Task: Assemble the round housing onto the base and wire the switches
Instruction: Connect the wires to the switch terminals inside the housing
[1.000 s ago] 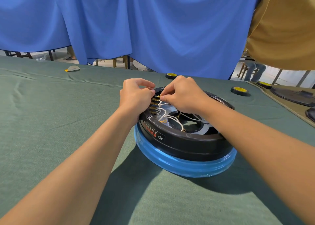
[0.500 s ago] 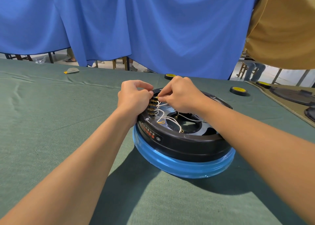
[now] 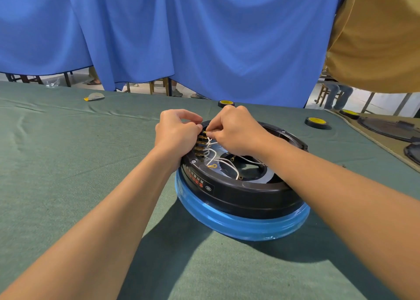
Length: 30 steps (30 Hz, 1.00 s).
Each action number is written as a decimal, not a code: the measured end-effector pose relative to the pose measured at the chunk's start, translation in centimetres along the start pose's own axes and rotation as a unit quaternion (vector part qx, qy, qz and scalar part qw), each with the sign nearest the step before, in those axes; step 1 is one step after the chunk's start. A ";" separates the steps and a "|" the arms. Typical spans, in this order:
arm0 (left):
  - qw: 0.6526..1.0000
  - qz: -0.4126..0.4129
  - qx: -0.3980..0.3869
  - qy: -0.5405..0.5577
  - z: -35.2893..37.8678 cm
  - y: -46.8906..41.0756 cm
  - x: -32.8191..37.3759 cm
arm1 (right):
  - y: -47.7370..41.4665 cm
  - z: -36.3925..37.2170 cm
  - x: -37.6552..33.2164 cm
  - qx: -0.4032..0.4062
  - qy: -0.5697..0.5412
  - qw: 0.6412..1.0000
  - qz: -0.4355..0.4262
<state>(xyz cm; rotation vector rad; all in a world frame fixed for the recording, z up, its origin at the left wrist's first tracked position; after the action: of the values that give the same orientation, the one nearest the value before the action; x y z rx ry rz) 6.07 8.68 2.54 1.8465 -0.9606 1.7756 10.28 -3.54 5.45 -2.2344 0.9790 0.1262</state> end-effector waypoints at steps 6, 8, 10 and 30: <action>1.000 0.002 -0.011 -0.001 -0.2 0.1 0.2 | 1.2 -2.6 -0.3 -0.003 0.040 0.999 -0.017; 1.000 0.009 -0.009 -0.009 -0.2 0.1 0.2 | 2.1 -4.8 0.2 0.023 0.048 0.999 -0.011; 0.999 0.023 -0.006 -0.026 -0.2 0.1 0.3 | 3.4 -6.7 1.3 0.053 0.057 0.997 -0.006; 0.823 0.382 -0.202 -0.370 6.4 10.8 6.2 | 7.2 -6.9 9.0 0.133 -0.088 0.955 0.251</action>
<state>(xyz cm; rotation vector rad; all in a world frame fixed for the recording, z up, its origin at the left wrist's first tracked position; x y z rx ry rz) 2.57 -4.43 6.01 1.9962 -2.4297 0.9406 10.56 -16.89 3.62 -1.6637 1.3558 0.3889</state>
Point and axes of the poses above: each hand's wrist, its own y-axis away from the middle knuckle, its own z-axis out of the palm, x = y × z, the point moved 2 cm from there along -y, towards the middle knuckle, and after that the axes turned 11 degrees about x, right-handed, at the moved point
